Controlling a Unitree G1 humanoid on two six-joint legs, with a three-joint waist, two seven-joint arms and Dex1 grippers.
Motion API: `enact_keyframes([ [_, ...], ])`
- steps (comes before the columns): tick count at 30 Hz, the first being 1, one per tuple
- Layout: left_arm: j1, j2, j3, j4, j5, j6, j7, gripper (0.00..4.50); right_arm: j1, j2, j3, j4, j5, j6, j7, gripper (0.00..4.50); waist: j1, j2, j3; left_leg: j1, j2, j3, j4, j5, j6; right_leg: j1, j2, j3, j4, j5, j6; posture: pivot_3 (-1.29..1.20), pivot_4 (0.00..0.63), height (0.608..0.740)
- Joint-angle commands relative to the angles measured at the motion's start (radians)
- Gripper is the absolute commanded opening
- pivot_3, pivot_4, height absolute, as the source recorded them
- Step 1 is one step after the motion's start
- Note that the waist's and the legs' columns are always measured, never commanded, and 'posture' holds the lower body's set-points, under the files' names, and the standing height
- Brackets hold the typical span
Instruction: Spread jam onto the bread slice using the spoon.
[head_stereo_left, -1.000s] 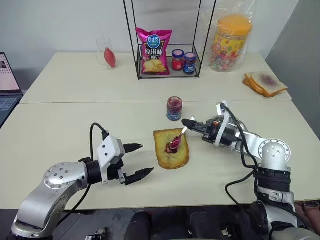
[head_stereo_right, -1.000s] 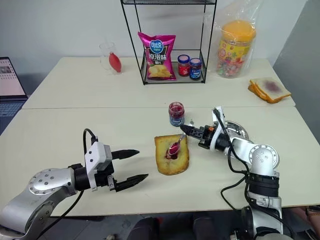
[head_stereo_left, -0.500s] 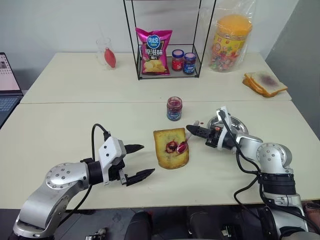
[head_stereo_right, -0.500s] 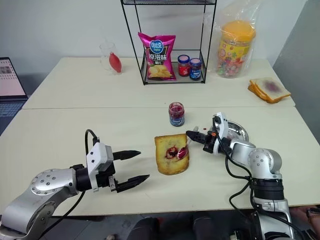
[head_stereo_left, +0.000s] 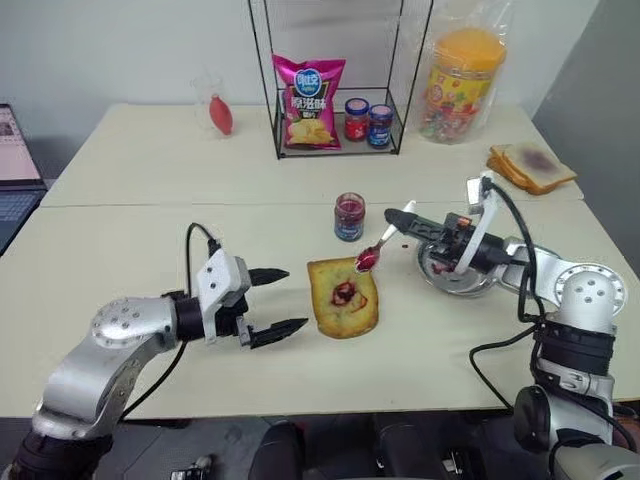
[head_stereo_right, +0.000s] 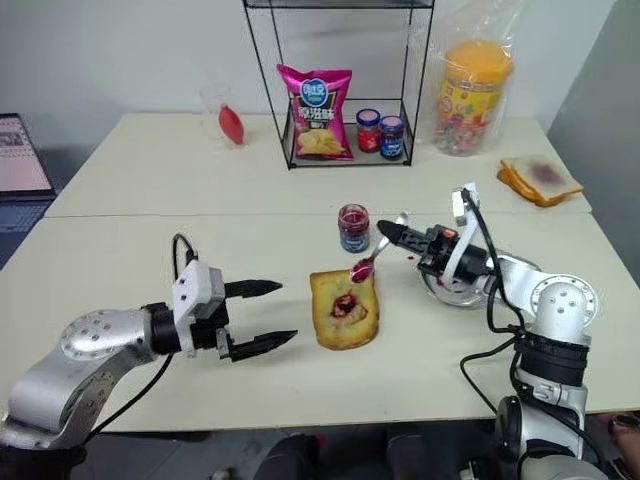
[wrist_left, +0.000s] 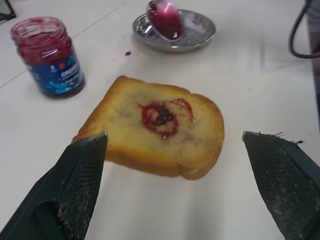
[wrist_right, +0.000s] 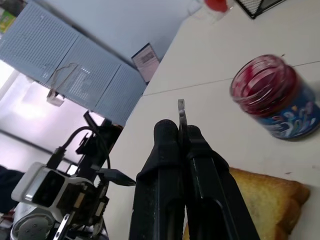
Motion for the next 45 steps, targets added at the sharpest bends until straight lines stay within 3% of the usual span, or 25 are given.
enact_keyframes([
  [1, -0.163, -0.022, -0.09, 0.068, 0.034, -0.04, -0.077, 4.5, 0.011, -0.065, -0.113, -0.073, 0.054, -0.061, -0.101, 0.02, 0.007, 0.0, 0.0, 0.0, 0.0, 0.0, 0.0, 0.0, 0.0, 0.001, 0.0, 0.0, 0.0, 0.0, 0.0, 0.0, 0.15, 0.74],
  [8, -0.334, -0.143, -0.246, 0.195, 0.116, -0.096, -0.125, 4.5, 0.154, -0.142, -0.202, -0.124, 0.013, -0.155, -0.18, 0.02, 0.012, 0.0, 0.0, 0.0, 0.0, 0.001, -0.002, 0.0, 0.0, 0.0, 0.0, 0.002, -0.001, 0.0, 0.001, 0.0, 0.15, 0.74],
  [13, -0.385, -0.245, -0.314, 0.299, 0.197, -0.14, -0.086, 4.5, 0.264, -0.169, -0.207, -0.095, -0.061, -0.238, -0.128, 0.02, 0.01, 0.0, 0.0, 0.0, 0.0, 0.002, -0.001, 0.0, 0.0, 0.0, 0.0, 0.002, -0.001, 0.0, 0.001, 0.0, 0.15, 0.74],
  [19, -0.405, -0.343, -0.327, 0.369, 0.238, -0.164, -0.033, 4.5, 0.272, -0.136, -0.168, 0.011, -0.154, -0.344, -0.078, 0.02, 0.006, 0.001, 0.0, 0.002, 0.0, 0.002, 0.0, 0.0, 0.0, 0.001, 0.001, 0.003, 0.001, 0.001, 0.001, 0.0, 0.15, 0.74],
  [31, -0.38, -0.344, -0.309, 0.328, 0.246, -0.142, -0.025, 4.5, 0.266, -0.137, -0.092, 0.213, -0.302, -0.45, 0.07, 0.02, 0.01, 0.001, -0.001, 0.002, 0.0, 0.002, 0.0, 0.001, 0.001, 0.001, 0.0, 0.004, 0.0, 0.001, 0.002, 0.0, 0.15, 0.74],
  [32, -0.377, -0.342, -0.309, 0.323, 0.246, -0.14, -0.025, 4.5, 0.264, -0.138, -0.092, 0.223, -0.31, -0.455, 0.077, 0.39, 0.01, 0.001, -0.001, 0.002, 0.0, 0.002, 0.0, 0.001, 0.001, 0.002, 0.0, 0.004, 0.0, 0.001, 0.002, 0.0, 0.15, 0.74],
  [45, -0.385, -0.338, -0.31, 0.315, 0.254, -0.134, -0.015, 4.5, 0.233, -0.123, -0.095, 0.286, -0.374, -0.496, 0.109, 3.23, 0.011, 0.002, -0.001, 0.002, 0.0, 0.002, 0.0, 0.001, 0.001, 0.002, 0.0, 0.004, 0.001, 0.001, 0.002, 0.0, 0.15, 0.74],
])
